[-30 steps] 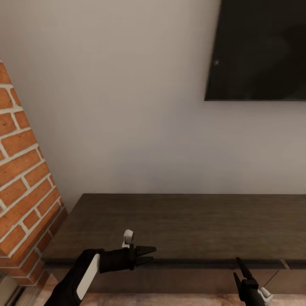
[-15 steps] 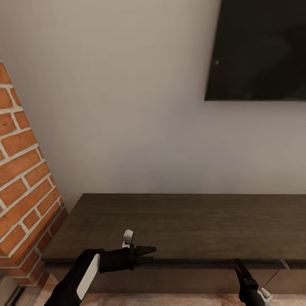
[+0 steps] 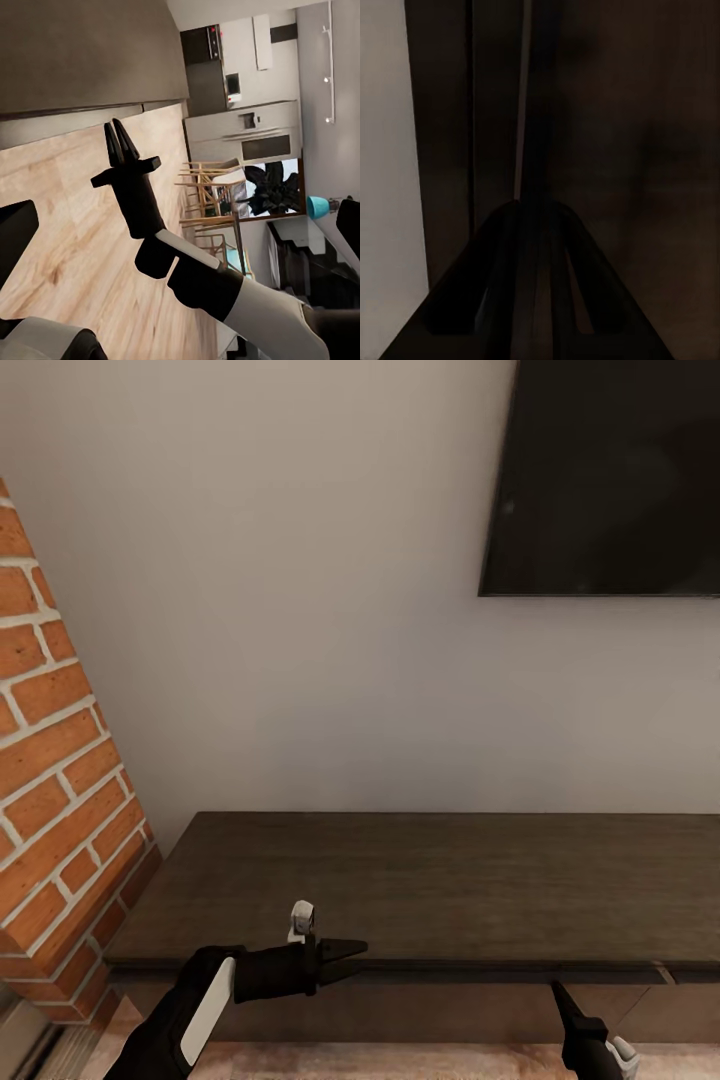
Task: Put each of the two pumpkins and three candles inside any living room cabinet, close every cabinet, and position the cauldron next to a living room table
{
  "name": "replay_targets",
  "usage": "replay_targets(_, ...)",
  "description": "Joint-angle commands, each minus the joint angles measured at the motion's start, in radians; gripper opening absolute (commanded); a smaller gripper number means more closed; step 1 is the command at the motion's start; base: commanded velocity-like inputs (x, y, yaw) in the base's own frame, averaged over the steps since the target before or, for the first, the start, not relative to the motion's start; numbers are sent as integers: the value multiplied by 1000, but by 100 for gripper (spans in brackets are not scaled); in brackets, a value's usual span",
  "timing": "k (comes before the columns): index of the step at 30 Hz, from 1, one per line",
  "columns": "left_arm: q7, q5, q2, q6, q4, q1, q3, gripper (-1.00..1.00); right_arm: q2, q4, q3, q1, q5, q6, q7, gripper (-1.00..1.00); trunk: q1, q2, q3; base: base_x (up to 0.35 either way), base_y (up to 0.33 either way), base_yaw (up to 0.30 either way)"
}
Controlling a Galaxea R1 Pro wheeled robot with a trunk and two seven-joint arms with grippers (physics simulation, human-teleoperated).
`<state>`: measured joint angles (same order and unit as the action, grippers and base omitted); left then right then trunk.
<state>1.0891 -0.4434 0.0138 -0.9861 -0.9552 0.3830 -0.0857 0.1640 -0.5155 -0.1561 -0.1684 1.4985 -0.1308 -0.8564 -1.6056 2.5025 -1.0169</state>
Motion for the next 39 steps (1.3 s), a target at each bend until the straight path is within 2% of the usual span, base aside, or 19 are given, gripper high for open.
replay_targets(1, 2, -1, 0, -5, 0, 0, 0, 100, 0, 1, 0, 0, 14, -13, -4, -100, 0, 0, -1, 0, 0, 0)
replay_targets(27, 2, -1, 0, -5, 0, 0, 0, 100, -1, 0, 0, 0, 13, -15, -12, -100, 0, 0, -1, -1, 0, 0)
replay_targets(39, 2, -1, 0, -5, 0, 0, 0, 100, -2, -2, 0, 0, 13, -14, -12, -100, 0, 0, -1, -164, 0, 0)
